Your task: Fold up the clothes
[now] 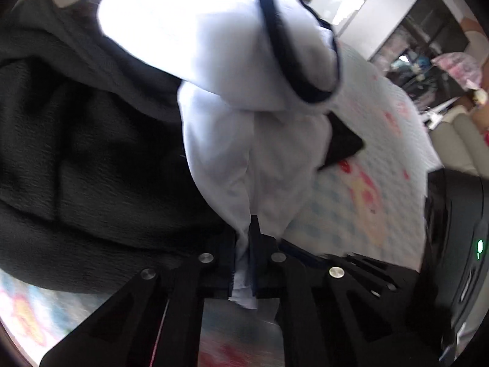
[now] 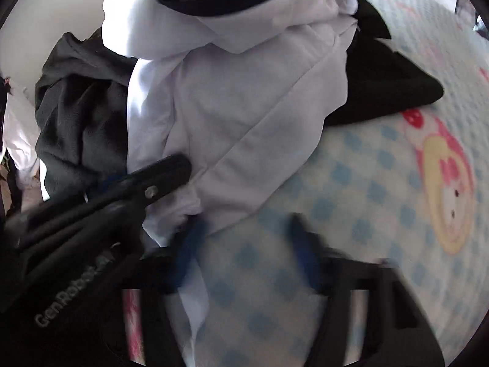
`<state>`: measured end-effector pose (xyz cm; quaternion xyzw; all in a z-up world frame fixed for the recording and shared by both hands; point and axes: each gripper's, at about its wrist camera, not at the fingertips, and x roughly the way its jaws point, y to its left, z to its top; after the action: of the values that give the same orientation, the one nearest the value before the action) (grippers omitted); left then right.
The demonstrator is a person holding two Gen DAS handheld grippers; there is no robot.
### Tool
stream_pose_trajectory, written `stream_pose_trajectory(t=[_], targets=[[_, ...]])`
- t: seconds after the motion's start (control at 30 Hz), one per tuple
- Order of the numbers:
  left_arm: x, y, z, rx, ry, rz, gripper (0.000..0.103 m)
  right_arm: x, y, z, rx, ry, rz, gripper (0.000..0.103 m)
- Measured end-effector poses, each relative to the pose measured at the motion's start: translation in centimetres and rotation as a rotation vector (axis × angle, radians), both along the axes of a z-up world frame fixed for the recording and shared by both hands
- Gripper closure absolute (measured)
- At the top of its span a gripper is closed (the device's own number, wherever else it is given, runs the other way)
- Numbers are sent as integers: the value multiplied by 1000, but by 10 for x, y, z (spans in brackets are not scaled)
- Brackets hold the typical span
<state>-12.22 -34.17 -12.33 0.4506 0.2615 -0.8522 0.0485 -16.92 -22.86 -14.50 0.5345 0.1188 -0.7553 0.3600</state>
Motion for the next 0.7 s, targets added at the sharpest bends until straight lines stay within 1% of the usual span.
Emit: stream_pose_trajectory(t=[0.1, 0.17, 0.27, 0.33, 0.43, 0.57, 0.63, 0.7], targets=[[0, 18, 5, 41, 32, -58, 97, 3, 14, 14, -11, 77, -18, 99], [0, 38, 10, 47, 40, -98, 98, 7, 28, 21, -10, 98, -21, 100], [4, 78, 22, 50, 62, -175, 98, 13, 73, 34, -5, 110, -63, 101], [9, 112, 32, 49, 79, -241, 98, 17, 104, 42, -2, 117, -92, 101], [16, 168, 42, 55, 83, -344, 98, 23, 150, 55, 4, 129, -136, 101], [27, 245, 53, 69, 84, -489, 98, 50, 217, 73, 24, 154, -193, 101], [37, 287, 58, 82, 82, -578, 99, 65, 256, 78, 53, 161, -239, 101], [46, 328, 61, 92, 77, -661, 99, 75, 303, 77, 65, 148, -297, 101]])
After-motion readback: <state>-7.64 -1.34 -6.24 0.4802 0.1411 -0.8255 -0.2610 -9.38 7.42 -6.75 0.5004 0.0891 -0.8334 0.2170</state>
